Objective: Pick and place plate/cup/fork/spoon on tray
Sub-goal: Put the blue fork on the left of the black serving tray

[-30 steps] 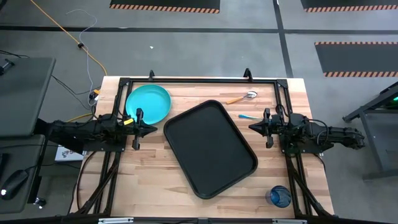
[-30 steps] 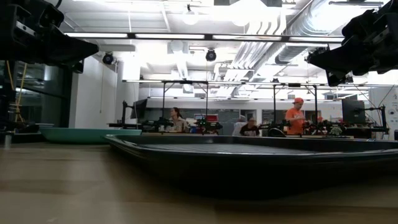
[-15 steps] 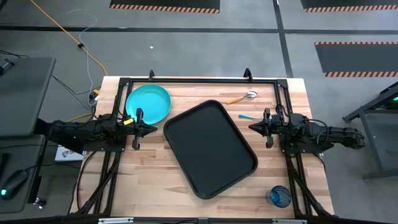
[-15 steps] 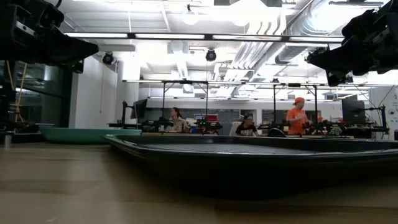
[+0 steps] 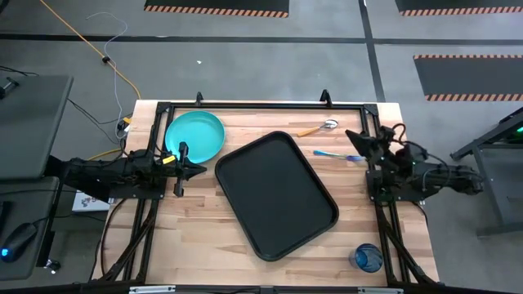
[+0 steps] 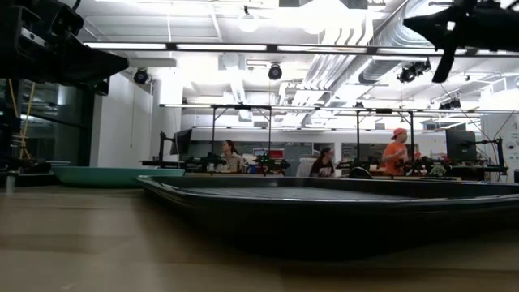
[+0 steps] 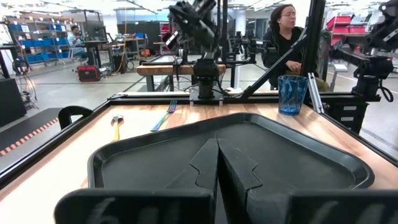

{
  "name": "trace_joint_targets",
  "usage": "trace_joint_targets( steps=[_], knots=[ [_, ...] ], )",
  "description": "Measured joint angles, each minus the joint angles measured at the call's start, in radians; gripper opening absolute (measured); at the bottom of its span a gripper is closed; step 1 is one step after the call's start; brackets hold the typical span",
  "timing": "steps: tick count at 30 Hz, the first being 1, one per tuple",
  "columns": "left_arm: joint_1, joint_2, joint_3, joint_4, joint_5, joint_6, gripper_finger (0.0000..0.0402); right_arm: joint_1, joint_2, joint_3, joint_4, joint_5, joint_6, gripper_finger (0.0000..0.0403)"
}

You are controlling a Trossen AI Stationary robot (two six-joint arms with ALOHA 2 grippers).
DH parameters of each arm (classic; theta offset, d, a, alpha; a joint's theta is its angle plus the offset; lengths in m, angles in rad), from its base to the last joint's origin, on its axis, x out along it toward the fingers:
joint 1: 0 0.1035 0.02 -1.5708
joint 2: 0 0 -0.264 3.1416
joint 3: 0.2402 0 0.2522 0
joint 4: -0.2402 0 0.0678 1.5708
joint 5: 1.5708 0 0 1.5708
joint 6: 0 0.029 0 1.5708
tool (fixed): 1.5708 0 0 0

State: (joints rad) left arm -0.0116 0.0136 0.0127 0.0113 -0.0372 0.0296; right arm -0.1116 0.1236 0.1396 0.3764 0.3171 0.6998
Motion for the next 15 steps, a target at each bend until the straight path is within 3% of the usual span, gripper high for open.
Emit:
trace_joint_targets(
  steps=[6,10,15],
  knots=[
    [0.0,0.0,0.0,0.001,0.0,0.0,0.0,-0.007,0.288,0.302,-0.489,0.006,0.066,0.0077],
    [0.0,0.0,0.0,0.0,0.0,0.0,0.0,-0.068,0.541,0.47,-0.879,0.017,0.257,0.0147],
    [0.0,0.0,0.0,0.001,0.0,0.0,0.0,-0.133,0.8,0.571,-1.245,-0.089,0.517,0.0202]
  ],
)
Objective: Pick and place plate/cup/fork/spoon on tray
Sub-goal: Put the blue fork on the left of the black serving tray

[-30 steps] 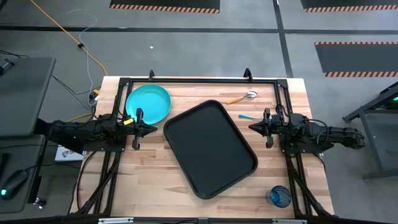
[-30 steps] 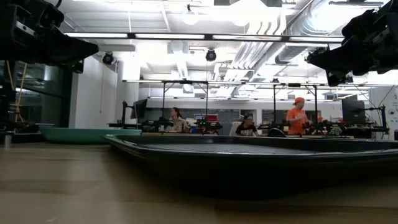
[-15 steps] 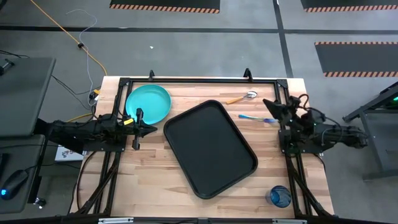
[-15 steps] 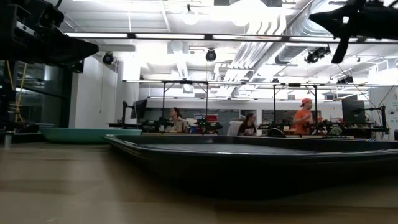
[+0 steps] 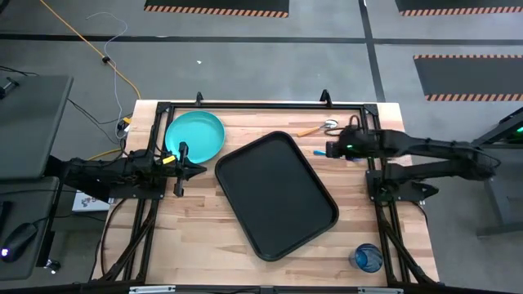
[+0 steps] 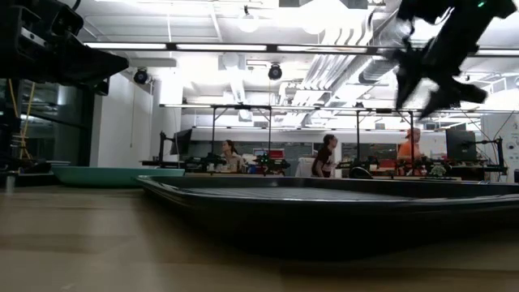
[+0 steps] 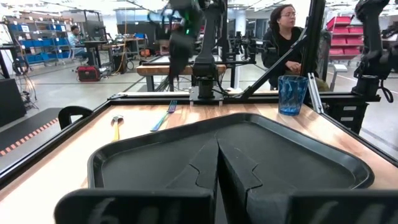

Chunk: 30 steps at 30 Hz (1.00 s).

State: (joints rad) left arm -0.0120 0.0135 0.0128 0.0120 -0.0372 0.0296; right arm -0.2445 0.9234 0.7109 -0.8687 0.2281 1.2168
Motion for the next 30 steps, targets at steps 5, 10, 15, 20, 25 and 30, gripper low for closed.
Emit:
trace_joint_targets(
  steps=[5,10,15,20,25,30],
  knots=[
    [0.0,0.0,0.0,0.0,0.0,0.0,0.0,0.021,0.141,-0.036,-0.087,0.029,0.325,0.0211],
    [0.0,0.0,0.0,0.0,0.0,0.0,0.0,0.06,0.202,-0.098,-0.052,0.114,0.719,0.0211],
    [0.0,0.0,0.0,0.0,0.0,0.0,0.0,0.074,0.236,-0.158,0.033,0.213,1.032,0.0211],
    [0.0,0.0,0.0,0.0,0.0,0.0,0.0,0.015,0.289,-0.191,0.129,0.209,1.065,0.0211],
    [0.0,0.0,0.0,0.0,0.0,0.0,0.0,-0.045,0.349,-0.192,0.139,0.179,1.065,0.0211],
    [0.0,0.0,0.0,0.0,0.0,0.0,0.0,-0.087,0.39,-0.192,0.161,0.154,1.062,0.0211]
  ],
)
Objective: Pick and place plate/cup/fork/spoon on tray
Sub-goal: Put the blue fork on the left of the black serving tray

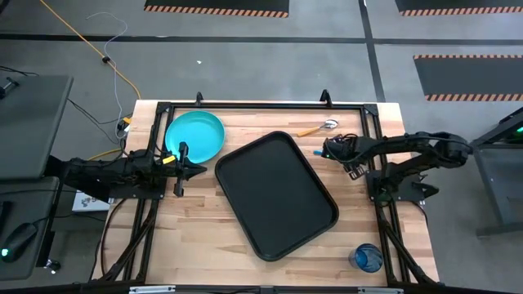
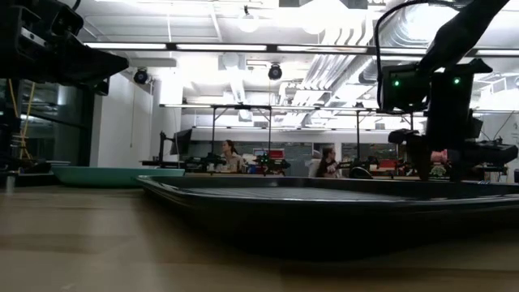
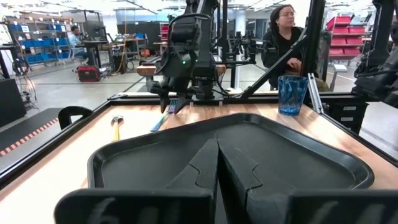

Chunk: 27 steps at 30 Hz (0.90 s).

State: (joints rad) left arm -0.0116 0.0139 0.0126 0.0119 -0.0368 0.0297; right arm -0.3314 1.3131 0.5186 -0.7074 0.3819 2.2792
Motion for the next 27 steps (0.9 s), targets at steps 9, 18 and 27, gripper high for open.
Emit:
trace_joint_targets(
  steps=[9,18,27],
  knots=[
    [0.0,0.0,0.0,0.0,0.0,0.0,0.0,-0.017,0.027,0.004,-0.006,-0.033,-0.036,0.0209],
    [0.0,0.0,0.0,0.0,0.0,0.0,0.0,-0.022,0.028,0.003,-0.021,-0.054,-0.063,0.0159],
    [0.0,0.0,0.0,0.0,0.0,0.0,0.0,-0.022,0.028,0.001,-0.039,-0.069,-0.133,0.0066]
  ],
)
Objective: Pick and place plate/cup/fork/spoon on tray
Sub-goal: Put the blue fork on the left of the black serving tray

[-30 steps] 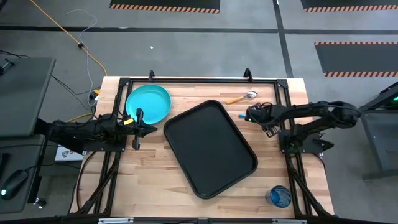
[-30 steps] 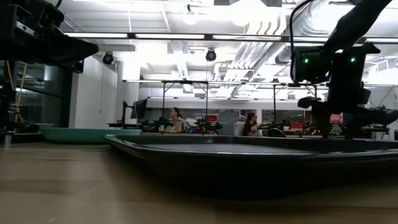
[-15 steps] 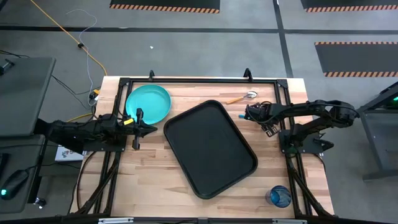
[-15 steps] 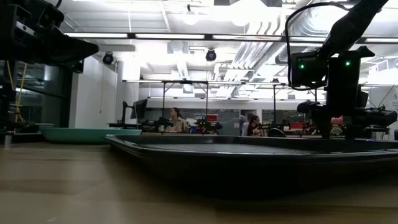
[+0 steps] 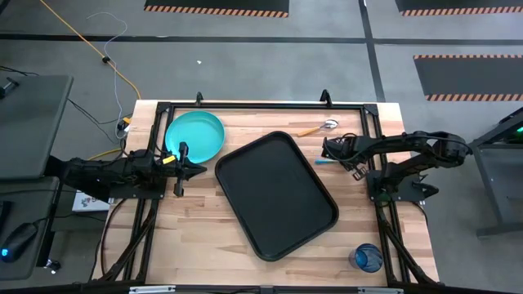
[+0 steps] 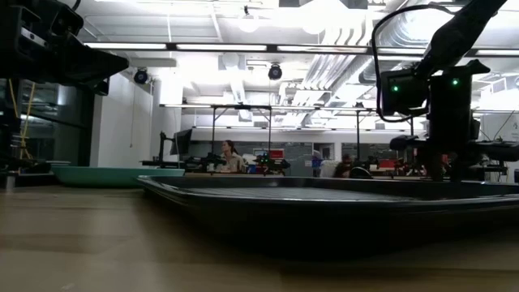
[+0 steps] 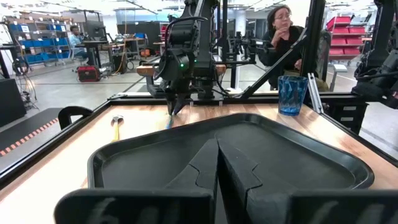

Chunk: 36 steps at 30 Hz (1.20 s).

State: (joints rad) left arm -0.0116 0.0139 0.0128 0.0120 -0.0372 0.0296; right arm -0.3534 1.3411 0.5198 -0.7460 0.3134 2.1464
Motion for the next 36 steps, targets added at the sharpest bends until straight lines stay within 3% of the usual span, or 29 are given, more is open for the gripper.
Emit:
trace_joint_targets(
  steps=[6,26,36],
  knots=[
    [0.0,0.0,0.0,0.0,0.0,0.0,0.0,0.001,0.0,0.0,-0.006,0.0,-0.082,0.0007],
    [0.0,0.0,0.0,0.0,0.0,0.0,0.0,0.0,-0.002,0.014,-0.011,0.054,-0.158,0.0001],
    [0.0,0.0,0.0,0.0,0.0,0.0,0.0,-0.003,-0.102,0.016,-0.049,0.129,-0.184,0.0001]
  ],
)
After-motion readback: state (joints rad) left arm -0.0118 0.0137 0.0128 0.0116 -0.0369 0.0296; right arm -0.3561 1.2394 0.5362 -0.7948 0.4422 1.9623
